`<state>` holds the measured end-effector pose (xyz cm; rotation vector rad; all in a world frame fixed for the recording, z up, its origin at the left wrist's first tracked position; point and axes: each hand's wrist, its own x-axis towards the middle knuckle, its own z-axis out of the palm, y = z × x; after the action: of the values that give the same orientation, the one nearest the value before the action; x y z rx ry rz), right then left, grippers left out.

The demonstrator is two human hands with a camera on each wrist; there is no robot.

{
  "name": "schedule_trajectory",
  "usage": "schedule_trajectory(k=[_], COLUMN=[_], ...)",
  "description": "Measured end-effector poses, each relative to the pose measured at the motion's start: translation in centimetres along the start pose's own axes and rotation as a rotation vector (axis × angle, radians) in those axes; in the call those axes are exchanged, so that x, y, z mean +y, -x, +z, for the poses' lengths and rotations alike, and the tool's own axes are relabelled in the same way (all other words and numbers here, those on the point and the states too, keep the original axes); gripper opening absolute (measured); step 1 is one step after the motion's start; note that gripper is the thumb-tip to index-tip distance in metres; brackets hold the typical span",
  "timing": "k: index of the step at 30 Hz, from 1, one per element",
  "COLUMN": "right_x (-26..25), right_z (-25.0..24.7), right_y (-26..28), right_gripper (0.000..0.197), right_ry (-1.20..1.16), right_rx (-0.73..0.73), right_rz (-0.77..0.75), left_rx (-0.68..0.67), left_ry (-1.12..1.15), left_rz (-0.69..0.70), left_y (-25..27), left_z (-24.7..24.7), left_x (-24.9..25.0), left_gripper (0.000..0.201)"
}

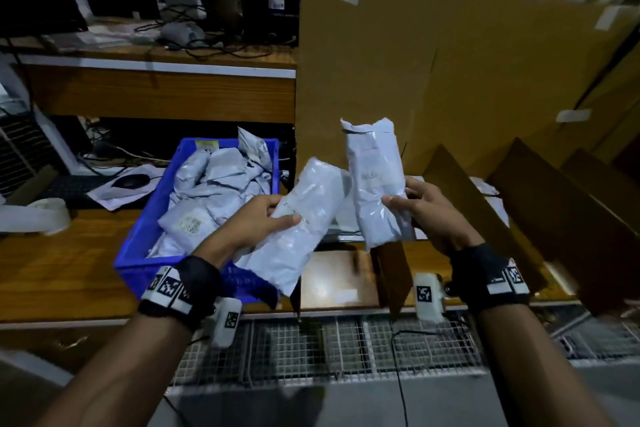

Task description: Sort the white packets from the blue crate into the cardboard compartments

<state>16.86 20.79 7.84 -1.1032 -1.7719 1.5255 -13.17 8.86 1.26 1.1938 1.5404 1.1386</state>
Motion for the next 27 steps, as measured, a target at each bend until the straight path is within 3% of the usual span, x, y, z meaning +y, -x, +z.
schedule_trajectory(k=[5, 11, 14, 17, 19, 23, 27], right_x=[0.8, 1.1, 1.0, 1.3, 2.0, 3.9, 5.9], right_z=[-2.3, -2.2, -1.8, -1.2, -0.6, 1.7, 4.0], right_y=[-2.9, -9.8, -14.5, -19.8, -23.4, -29.8, -34.7], right_gripper=[0.030, 0.017, 0.020, 0.019, 0.022, 0.027, 0.046], right_ry=[0.205, 0.500, 0.748, 0.948, 1.020, 1.120, 1.197], right_rx=[0.117, 0.086, 0.012, -0.069, -0.130, -0.236, -0.300], right_rz=[0.087, 0.096, 0.082, 0.081, 0.083, 0.123, 0.240], left_rx=[0.240, 0.415, 0.451, 0.481, 0.497, 0.473, 0.469], left_ry=[0.073, 0.109, 0.126, 0.123, 0.125, 0.109, -0.006], left_rz=[-0.067, -0.062, -0.083, -0.133, -0.155, -0.225, -0.293], left_y=[-2.2, -6.7, -9.9, -13.3, -15.5, -18.9, -21.4], left_z=[0.9, 0.2, -0.9, -2.5, -3.3, -3.8, -4.8], left_x=[-1.1, -0.8, -1.5, -2.6, -3.3, -4.5, -6.0], left_gripper=[0.023, 0.022, 0.015, 0.022, 0.031, 0.026, 0.031])
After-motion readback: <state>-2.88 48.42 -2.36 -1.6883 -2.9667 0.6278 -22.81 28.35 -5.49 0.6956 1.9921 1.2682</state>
